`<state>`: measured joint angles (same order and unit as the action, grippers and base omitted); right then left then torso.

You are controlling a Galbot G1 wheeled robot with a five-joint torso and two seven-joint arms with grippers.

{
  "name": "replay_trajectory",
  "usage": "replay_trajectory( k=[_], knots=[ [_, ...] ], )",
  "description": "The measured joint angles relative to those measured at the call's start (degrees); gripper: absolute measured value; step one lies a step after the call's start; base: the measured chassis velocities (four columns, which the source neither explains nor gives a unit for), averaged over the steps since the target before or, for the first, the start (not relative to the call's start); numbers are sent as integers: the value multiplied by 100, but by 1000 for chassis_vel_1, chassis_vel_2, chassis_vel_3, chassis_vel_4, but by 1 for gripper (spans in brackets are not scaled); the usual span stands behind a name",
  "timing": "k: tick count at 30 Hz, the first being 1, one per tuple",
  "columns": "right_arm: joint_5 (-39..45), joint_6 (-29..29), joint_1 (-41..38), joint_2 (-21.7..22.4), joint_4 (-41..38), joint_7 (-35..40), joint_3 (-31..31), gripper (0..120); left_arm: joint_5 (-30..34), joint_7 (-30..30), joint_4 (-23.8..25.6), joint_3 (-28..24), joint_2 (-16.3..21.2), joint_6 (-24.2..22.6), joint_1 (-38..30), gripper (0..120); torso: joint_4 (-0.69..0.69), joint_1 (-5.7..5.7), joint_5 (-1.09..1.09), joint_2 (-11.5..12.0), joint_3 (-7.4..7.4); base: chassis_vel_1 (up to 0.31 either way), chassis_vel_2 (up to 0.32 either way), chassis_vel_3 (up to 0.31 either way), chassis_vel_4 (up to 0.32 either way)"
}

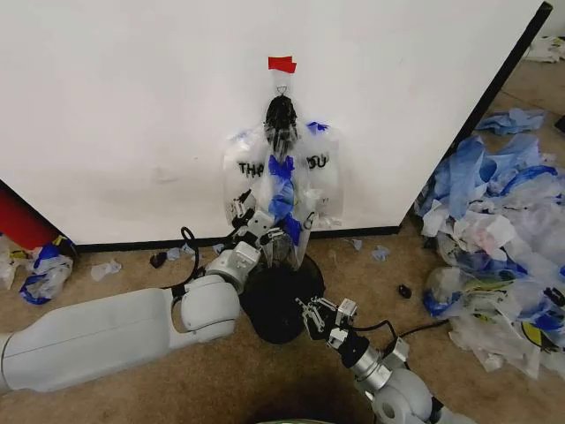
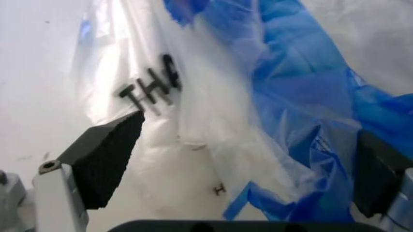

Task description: Pick up the garbage bag from the wall and place it over the trash bin.

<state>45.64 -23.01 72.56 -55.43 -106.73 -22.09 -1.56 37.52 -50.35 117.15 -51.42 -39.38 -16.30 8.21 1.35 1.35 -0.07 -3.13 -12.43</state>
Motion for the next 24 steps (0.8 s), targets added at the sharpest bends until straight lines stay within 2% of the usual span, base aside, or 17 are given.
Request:
replay_trajectory(
  k=[8, 24],
  knots=[
    [-13, -2, -53, -52, 69, -3, -49, 0, -43, -35, 8, 119, 41, 48, 146, 98, 0, 0, 0, 0, 0, 0, 0, 0, 0],
    [-46, -7, -116, -79, 141, -3, -125, 0, 274, -155, 65, 202, -165, 253, 39, 98, 0, 0, 0, 0, 0, 0, 0, 0, 0]
  ],
)
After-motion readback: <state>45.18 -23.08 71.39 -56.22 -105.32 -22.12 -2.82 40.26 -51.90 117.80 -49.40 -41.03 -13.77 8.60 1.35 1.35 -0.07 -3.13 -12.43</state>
